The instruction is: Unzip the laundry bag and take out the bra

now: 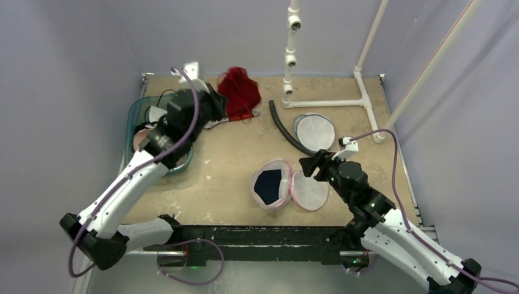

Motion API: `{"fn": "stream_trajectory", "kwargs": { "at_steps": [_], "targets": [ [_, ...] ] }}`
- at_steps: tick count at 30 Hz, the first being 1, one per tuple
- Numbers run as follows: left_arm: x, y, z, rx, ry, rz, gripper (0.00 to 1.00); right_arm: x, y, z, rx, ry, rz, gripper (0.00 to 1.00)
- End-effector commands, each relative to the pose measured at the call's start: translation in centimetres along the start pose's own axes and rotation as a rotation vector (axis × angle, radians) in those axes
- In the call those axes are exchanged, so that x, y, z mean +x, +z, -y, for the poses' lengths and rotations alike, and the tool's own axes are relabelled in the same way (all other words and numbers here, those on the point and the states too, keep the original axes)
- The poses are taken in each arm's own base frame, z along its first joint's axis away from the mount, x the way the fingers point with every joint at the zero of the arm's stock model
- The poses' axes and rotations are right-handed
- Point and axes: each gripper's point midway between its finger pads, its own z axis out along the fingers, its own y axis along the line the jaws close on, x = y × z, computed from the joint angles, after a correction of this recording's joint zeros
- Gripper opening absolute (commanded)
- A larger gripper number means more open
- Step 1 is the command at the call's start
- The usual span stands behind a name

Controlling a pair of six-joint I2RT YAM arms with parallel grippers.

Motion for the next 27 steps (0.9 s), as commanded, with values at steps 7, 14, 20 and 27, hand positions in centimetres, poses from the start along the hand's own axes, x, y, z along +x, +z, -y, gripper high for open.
{"fn": "stream_trajectory", "kwargs": {
  "at_steps": [7, 14, 20, 27],
  "targets": [
    [-7.7, 3.6, -19.3, -0.362, -0.399, 0.140, 0.00, 3.7, 0.9, -1.5, -0.138, 0.000, -0.100, 0.67],
    [-4.5, 3.3, -31.3, -0.441, -0.772, 0.240, 0.00, 5.4, 0.7, -1.7, -0.192, 0.008, -0.140, 0.65],
    [-2.8, 5.8, -34.7, -0.458, -0.847, 0.234, 0.00, 6.3, 0.9, -1.4, -0.197, -0.006, -0.163, 0.65],
    [3.3, 6.1, -38.9, -0.664, -0.916, 0.112, 0.00, 6.6, 1.3, -1.2, -0.182, -0.009, -0.168, 0.65]
  ]
}}
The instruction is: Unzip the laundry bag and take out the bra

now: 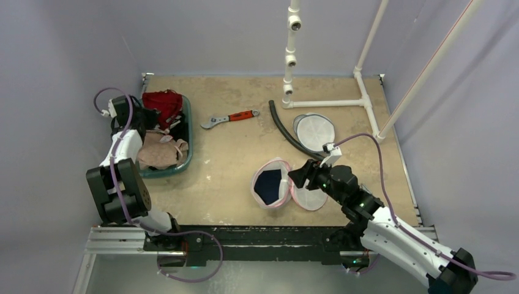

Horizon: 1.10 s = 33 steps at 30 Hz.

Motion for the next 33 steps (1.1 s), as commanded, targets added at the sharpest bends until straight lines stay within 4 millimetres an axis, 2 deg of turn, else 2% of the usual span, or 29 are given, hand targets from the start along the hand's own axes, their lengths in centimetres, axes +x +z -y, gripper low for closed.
{"fn": "stream_trajectory", "kwargs": {
  "at_steps": [1, 5, 8, 9, 10, 13, 15, 18, 21, 25, 26, 27, 30, 33],
  "targets": [
    [-0.8, 1.0, -2.3, -0.086, -0.039, 0.024, 0.00, -0.2, 0.3, -0.3, -0.019, -0.005, 0.019, 0.65],
    [-0.8, 1.2, -5.3, -0.160, -0.052, 0.032, 0.00, -0.2, 0.4, -0.2, -0.016, -0.008, 0.019, 0.65],
    [-0.6, 1.1, -6.4, -0.199, -0.032, 0.027, 0.00, -0.1, 0.5, 0.0, -0.011, -0.010, 0.021, 0.65],
    [-0.6, 1.0, -6.6, -0.212, -0.025, 0.025, 0.03, -0.2, 0.4, 0.0, -0.012, -0.009, 0.023, 0.65],
    [-0.7, 0.9, -6.7, -0.222, -0.017, 0.023, 0.11, -0.2, 0.4, -0.1, -0.012, -0.010, 0.023, 0.65],
    [-1.2, 0.1, -6.3, -0.233, 0.004, 0.036, 0.39, -0.3, 0.3, 0.0, -0.013, -0.009, 0.030, 0.65],
    [-1.7, -0.7, -5.6, -0.226, 0.018, 0.053, 0.54, -0.4, 0.3, 0.0, -0.011, -0.009, 0.032, 0.66],
    [-2.2, -2.0, -4.7, -0.209, 0.022, 0.072, 0.64, -0.5, 0.3, 0.0, -0.009, -0.009, 0.036, 0.66],
    [-2.5, -3.5, -3.6, -0.179, 0.021, 0.088, 0.66, -0.5, 0.3, 0.0, -0.010, -0.009, 0.035, 0.66],
    [-3.0, -6.7, -1.0, -0.108, 0.040, 0.125, 0.69, -0.5, 0.2, -0.1, -0.016, -0.009, 0.036, 0.66],
    [-3.0, -7.7, -0.2, -0.082, 0.049, 0.137, 0.71, -0.5, 0.2, -0.1, -0.017, -0.010, 0.036, 0.66],
    [-3.0, -8.7, 0.6, -0.055, 0.059, 0.145, 0.79, -0.5, 0.2, -0.2, -0.019, -0.010, 0.037, 0.66],
    [-2.6, -11.4, 3.5, 0.031, 0.114, 0.163, 0.82, -0.4, 0.2, -0.2, -0.019, -0.013, 0.033, 0.66],
    [-0.4, -14.1, 7.4, 0.143, 0.254, 0.159, 0.83, -0.4, 0.3, -0.2, -0.019, -0.012, 0.029, 0.66]
  ]
}}
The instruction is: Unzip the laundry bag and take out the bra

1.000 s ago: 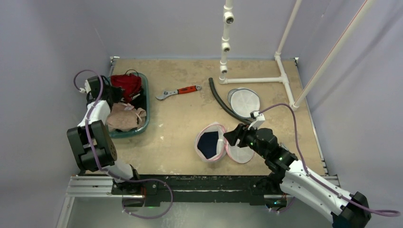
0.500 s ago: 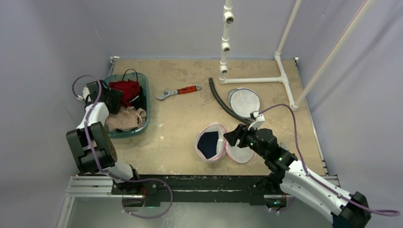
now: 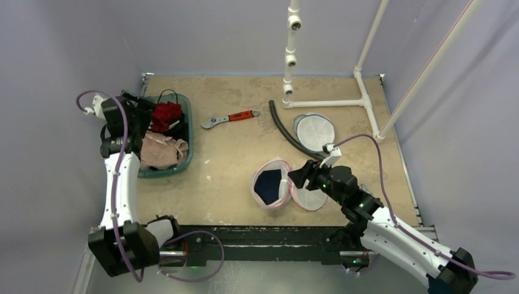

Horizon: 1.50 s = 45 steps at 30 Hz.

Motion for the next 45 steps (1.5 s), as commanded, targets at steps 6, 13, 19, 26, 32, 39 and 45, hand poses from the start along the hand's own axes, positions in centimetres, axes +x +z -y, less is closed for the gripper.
{"fn": "stream_trajectory", "kwargs": {
  "at_steps": [6, 13, 19, 26, 32, 39, 45],
  "targets": [
    [12.1, -11.2, 10.4, 0.502, 0.480, -0.222, 0.83, -1.1, -0.4, -1.0, -0.033, 0.003, 0.029, 0.66],
    [26.0, -17.1, 5.4, 0.660, 0.746, -0.525, 0.82, 0.2, 0.2, -1.5, -0.051, -0.027, -0.058, 0.61],
    [34.5, -18.9, 0.6, 0.628, 0.950, -0.658, 0.79, 2.1, 1.7, -2.1, 0.017, -0.053, -0.117, 0.60],
    [35.8, -17.2, -1.9, 0.556, 0.999, -0.635, 0.75, 3.3, 3.3, 0.1, 0.171, -0.058, -0.148, 0.60],
    [36.7, -15.7, -4.8, 0.483, 1.034, -0.650, 0.50, 3.3, 3.8, 1.6, 0.271, -0.093, -0.164, 0.38],
    [36.1, -15.5, -5.6, 0.476, 1.014, -0.629, 0.23, 2.8, 2.9, 1.5, 0.279, -0.098, -0.156, 0.03],
    [35.6, -16.1, -4.8, 0.502, 0.989, -0.624, 0.00, 2.6, 1.9, 0.4, 0.253, -0.075, -0.148, 0.00]
  ]
}}
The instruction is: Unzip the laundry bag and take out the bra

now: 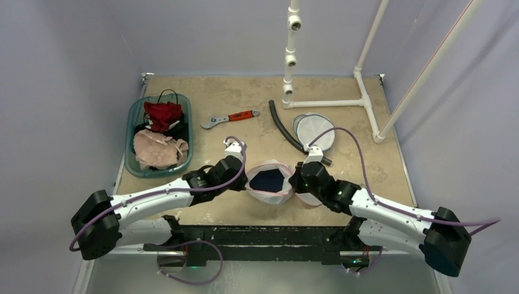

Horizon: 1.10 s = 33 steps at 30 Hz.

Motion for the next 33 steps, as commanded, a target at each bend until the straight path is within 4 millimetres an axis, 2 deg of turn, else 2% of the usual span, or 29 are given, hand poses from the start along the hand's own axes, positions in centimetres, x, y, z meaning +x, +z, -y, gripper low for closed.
{"fn": "stream_trajectory", "kwargs": {
  "at_steps": [1, 3, 6, 7, 9, 13, 14, 18, 25, 29, 33],
  "targets": [
    [-2.1, -1.0, 1.1, 0.052, -0.034, 0.081, 0.00, -1.8, -1.5, -1.0, -0.021, 0.036, 0.046, 0.00],
    [-2.7, -1.7, 1.9, 0.109, -0.043, 0.112, 0.00, -2.1, -2.1, -1.7, -0.064, 0.034, 0.057, 0.05],
    [-3.3, -2.7, 2.8, 0.185, -0.049, 0.151, 0.00, -3.6, -3.5, -3.2, -0.149, 0.019, 0.094, 0.41],
    [-3.5, -2.9, 3.1, 0.202, -0.050, 0.158, 0.00, -4.2, -4.1, -3.6, -0.172, 0.013, 0.112, 0.47],
    [-3.2, -2.9, 3.3, 0.219, -0.041, 0.152, 0.00, -5.7, -5.7, -5.3, -0.262, -0.021, 0.153, 0.52],
    [-2.0, -1.9, 3.4, 0.225, -0.036, 0.109, 0.00, -7.7, -8.7, -9.5, -0.503, -0.093, 0.228, 0.55],
    [-1.7, -1.7, 3.3, 0.217, -0.039, 0.103, 0.00, -7.6, -8.6, -10.1, -0.524, -0.109, 0.217, 0.55],
    [-1.0, -1.0, 1.8, 0.148, -0.070, 0.098, 0.00, -6.0, -6.0, -11.0, -0.485, -0.153, 0.124, 0.53],
    [-0.3, -1.4, -1.1, 0.035, -0.122, 0.120, 0.00, -3.2, -3.3, -13.3, -0.480, -0.197, 0.074, 0.53],
    [-0.4, -1.7, -2.1, -0.005, -0.140, 0.139, 0.00, -1.9, -1.6, -14.0, -0.411, -0.235, 0.062, 0.58],
    [-0.3, -1.8, -2.5, -0.017, -0.144, 0.145, 0.00, -1.1, 0.3, -13.6, -0.324, -0.264, 0.055, 0.60]
  ]
}}
